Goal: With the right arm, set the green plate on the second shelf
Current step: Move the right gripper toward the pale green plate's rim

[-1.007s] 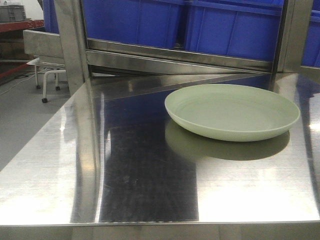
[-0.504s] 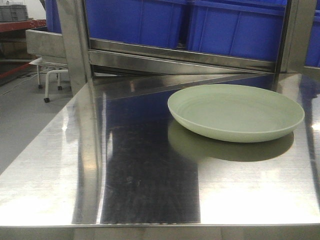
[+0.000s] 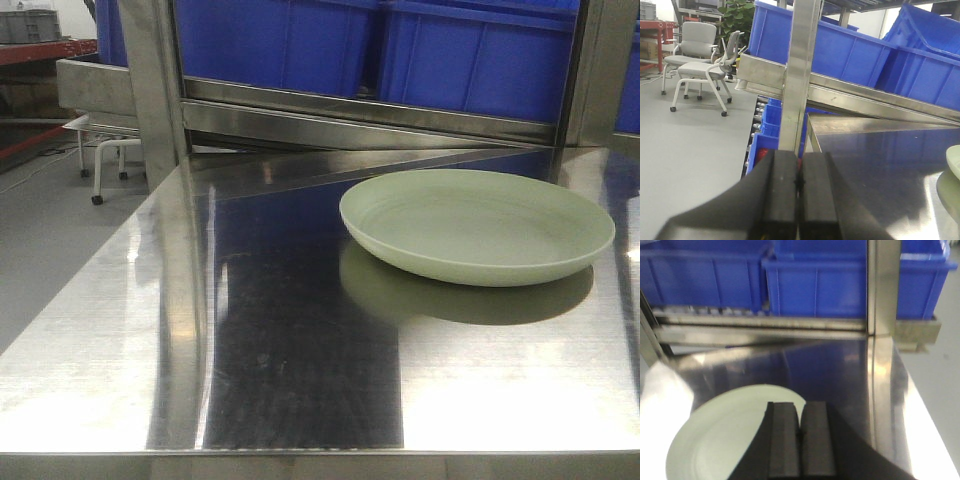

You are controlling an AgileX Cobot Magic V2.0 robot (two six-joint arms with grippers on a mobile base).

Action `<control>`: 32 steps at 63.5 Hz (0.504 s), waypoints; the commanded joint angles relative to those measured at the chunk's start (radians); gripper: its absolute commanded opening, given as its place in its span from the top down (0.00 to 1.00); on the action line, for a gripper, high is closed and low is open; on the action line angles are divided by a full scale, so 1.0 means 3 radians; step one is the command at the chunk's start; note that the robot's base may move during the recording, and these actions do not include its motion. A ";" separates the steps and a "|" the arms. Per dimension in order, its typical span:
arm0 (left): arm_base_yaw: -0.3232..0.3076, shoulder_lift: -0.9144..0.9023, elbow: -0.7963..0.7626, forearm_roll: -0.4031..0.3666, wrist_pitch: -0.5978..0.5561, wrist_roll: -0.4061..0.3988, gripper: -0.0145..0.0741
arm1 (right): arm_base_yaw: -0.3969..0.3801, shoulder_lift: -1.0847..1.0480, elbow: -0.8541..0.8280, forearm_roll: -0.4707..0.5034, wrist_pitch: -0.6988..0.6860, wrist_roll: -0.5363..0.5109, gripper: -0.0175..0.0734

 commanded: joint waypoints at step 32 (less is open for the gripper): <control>-0.0012 -0.0054 0.0136 -0.0025 -0.0298 -0.0011 0.69 | 0.0003 0.1746 -0.1255 0.0031 0.0265 -0.0010 0.74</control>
